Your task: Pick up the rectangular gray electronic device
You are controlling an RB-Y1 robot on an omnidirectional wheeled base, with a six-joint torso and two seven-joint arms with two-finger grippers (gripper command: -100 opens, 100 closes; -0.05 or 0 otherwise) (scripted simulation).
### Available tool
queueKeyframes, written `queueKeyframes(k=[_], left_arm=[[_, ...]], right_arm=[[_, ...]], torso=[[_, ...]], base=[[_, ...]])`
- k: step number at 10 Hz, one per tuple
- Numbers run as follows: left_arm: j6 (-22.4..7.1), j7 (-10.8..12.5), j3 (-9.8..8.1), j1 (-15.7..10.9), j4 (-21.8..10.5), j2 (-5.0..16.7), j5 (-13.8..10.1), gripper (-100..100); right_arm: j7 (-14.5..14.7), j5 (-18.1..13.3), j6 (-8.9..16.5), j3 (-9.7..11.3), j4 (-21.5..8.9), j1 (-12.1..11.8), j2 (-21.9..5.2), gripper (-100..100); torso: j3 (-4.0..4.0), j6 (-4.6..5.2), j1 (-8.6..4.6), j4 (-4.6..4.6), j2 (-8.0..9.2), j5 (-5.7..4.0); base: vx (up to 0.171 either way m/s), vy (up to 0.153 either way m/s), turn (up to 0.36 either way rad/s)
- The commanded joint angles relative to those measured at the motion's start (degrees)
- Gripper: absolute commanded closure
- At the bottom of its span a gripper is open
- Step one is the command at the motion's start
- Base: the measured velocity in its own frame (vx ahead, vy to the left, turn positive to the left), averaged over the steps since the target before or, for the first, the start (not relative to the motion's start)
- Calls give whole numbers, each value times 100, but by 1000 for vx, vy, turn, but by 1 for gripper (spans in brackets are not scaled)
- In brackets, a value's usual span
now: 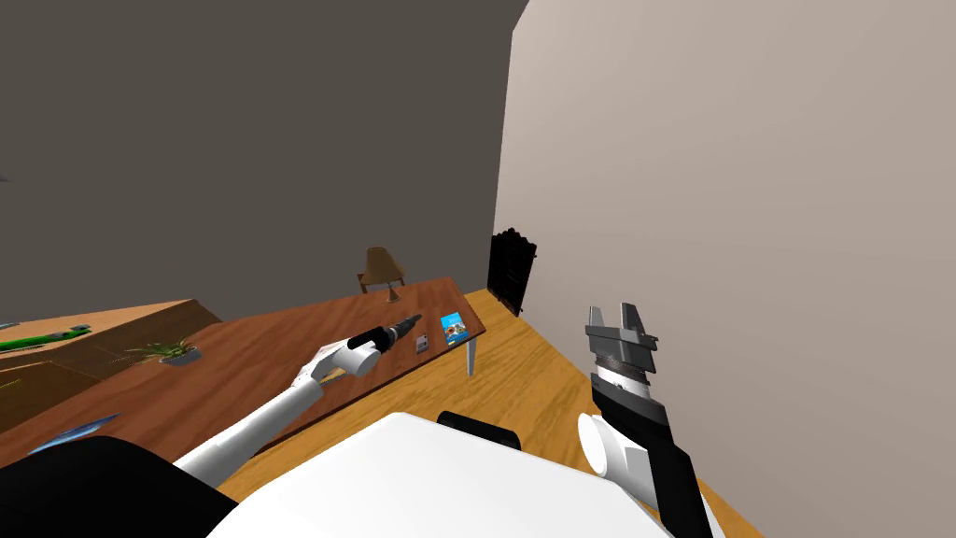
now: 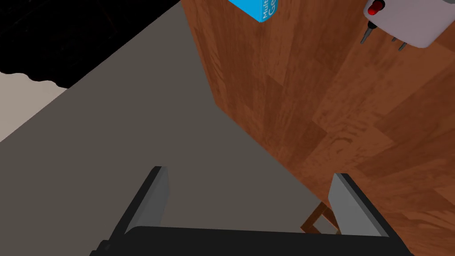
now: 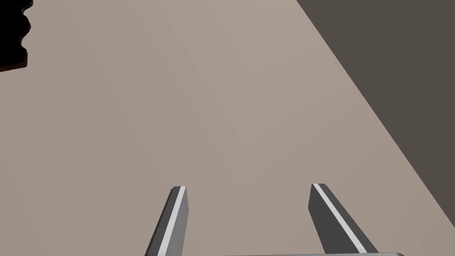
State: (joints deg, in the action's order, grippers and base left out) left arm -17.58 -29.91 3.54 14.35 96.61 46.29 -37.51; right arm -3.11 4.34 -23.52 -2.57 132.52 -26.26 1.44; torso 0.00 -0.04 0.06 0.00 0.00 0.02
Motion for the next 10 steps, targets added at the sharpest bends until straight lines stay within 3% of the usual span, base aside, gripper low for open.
queueKeyframes(k=[1, 2, 3, 4, 5, 6, 7, 8, 9, 10], left_arm=[[-286, -149, 64, -75, -286, 224, -286, -100], [-367, -149, 64, -75, -293, 224, -309, -100], [-567, -273, 146, -163, -551, 419, -531, -100], [-626, -273, 146, -163, -581, 419, -579, -100], [-880, -389, 229, -249, -767, 601, -763, -100], [-881, -389, 229, -249, -870, 601, -845, -100], [-1089, -498, 315, -334, -1084, 771, -1106, -100], [-1131, -498, 315, -334, -1157, 771, -1106, -100], [-1365, -598, 400, -417, -1356, 927, -1339, -100], [-1374, -598, 400, -417, -1442, 927, -1362, -100]], right_arm=[[0, 0, 0, 0, 0, 0, 0, 0], [0, 0, 0, 1, 0, 1, 0, 0], [0, 0, 0, 0, 0, 0, 0, 0], [0, 0, 0, 0, 0, 1, 0, 0], [0, 0, 0, 0, 0, 0, 0, 0], [0, 0, 0, 1, 0, 1, 0, 0], [0, 0, 0, 0, 0, 0, 0, 0], [0, 0, 0, 0, 0, 1, 0, 0], [0, 0, 0, 0, 0, 0, 0, 0], [0, 0, 0, 0, 0, 1, 0, 0]], torso=[[0, 0, 0, 0, 0, 0], [-1, 5, -1, 0, -1, 0], [0, -1, -2, 0, 1, -1], [0, 4, -1, 0, 1, -1], [1, -1, 0, 0, 1, 0], [0, 6, 0, 0, 0, 0], [1, -3, 2, 0, 2, 0], [1, 4, 3, 0, 2, 0], [1, -2, 2, 0, 1, 1], [1, 4, 0, 0, 1, 0]], base=[[-6, 9, -212], [-5, 12, -129], [-6, 13, -202], [-7, 16, -128], [-9, 15, -294], [-10, 20, -126], [-12, 22, -205], [-9, 21, -141], [-10, 15, -255], [-11, 19, -148]])
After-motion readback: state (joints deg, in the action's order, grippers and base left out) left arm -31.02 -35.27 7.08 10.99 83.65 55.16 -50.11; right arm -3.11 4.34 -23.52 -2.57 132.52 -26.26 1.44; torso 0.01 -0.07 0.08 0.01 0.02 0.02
